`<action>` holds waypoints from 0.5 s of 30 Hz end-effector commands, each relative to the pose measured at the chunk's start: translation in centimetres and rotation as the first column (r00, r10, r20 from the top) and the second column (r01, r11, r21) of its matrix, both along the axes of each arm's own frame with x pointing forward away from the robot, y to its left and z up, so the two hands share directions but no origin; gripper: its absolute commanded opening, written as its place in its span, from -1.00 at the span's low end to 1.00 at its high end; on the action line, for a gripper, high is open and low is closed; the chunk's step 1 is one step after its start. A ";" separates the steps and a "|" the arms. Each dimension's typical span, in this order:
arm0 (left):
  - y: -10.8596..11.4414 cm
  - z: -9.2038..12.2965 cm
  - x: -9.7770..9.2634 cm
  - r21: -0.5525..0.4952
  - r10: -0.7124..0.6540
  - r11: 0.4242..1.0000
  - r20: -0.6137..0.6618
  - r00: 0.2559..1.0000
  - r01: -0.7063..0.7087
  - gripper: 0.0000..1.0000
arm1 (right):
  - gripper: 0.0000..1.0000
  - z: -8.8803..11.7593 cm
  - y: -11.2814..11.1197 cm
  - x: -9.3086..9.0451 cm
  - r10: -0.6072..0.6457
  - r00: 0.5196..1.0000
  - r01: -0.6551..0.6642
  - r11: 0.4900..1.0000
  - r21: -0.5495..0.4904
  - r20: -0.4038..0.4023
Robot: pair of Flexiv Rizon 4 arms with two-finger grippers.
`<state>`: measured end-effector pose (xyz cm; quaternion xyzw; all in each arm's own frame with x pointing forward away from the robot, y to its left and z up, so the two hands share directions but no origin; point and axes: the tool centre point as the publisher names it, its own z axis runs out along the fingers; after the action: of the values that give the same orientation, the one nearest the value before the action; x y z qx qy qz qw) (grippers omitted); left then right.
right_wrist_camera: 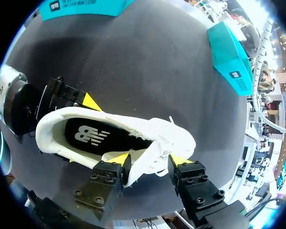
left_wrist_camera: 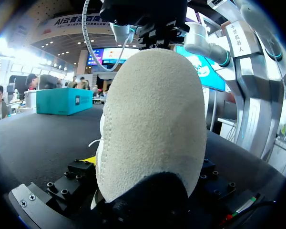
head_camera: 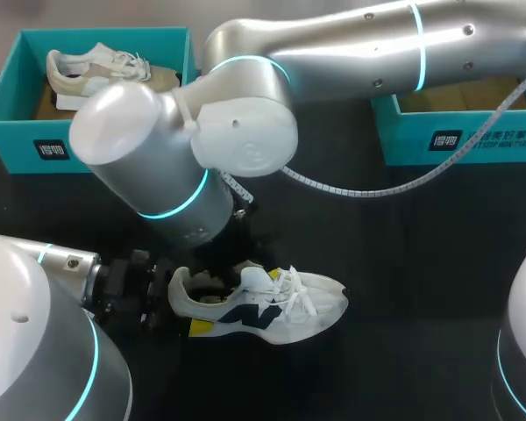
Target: Take the shoe out of the shoebox, open the shoe tongue, remove and reinsert the insole, then place the shoe into the shoebox
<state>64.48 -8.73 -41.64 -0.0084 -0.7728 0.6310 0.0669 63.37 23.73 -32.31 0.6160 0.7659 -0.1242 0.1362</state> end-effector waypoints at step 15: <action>-0.1 -0.2 0.1 0.001 0.002 1.000 0.001 1.000 -0.002 -1.00 | -0.22 0.3 -0.4 -1.0 -0.525 0.843 0.516 0.850 0.106 0.115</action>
<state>64.47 -8.73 -41.64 -0.0084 -0.7728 0.6310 0.0669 62.79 23.90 -32.18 0.6312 0.7583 -0.1252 0.1044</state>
